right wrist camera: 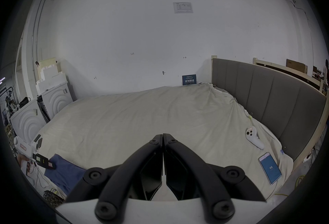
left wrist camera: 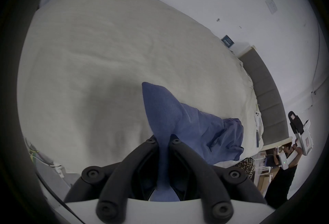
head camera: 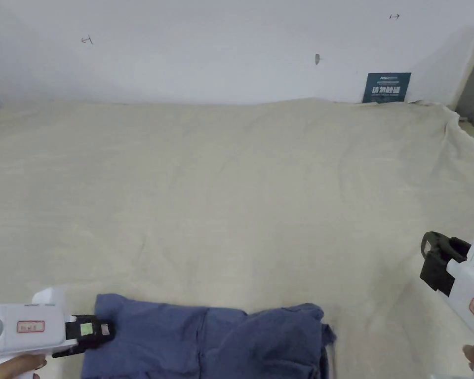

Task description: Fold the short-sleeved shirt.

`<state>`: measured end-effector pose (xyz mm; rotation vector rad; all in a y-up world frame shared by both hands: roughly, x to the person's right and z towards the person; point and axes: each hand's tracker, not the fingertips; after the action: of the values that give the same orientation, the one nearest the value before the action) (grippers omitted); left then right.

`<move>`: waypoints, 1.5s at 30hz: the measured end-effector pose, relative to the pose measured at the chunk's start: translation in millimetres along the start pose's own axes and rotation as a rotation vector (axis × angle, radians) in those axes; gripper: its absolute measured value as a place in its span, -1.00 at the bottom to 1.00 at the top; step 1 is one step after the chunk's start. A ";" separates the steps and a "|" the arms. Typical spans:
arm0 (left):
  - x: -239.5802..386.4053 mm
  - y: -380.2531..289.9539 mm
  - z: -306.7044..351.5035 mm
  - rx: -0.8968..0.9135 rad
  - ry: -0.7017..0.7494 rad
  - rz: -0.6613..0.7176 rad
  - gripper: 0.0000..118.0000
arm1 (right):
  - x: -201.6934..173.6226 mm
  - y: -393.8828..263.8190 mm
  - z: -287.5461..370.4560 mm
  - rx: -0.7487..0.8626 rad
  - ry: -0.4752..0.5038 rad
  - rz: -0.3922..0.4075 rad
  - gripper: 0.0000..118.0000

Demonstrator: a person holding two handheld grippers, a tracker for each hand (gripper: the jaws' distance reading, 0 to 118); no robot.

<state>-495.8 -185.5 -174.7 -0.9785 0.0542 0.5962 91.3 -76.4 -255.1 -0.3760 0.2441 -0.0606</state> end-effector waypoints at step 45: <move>315.0 -64.5 -109.6 -0.103 -0.192 -0.414 0.71 | 44.3 -6.0 38.8 0.011 -0.079 -0.041 -1.00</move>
<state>-175.3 -157.2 -283.8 -0.9921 -0.3455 0.3097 143.7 -72.7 -227.9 -0.3713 0.1580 -0.0869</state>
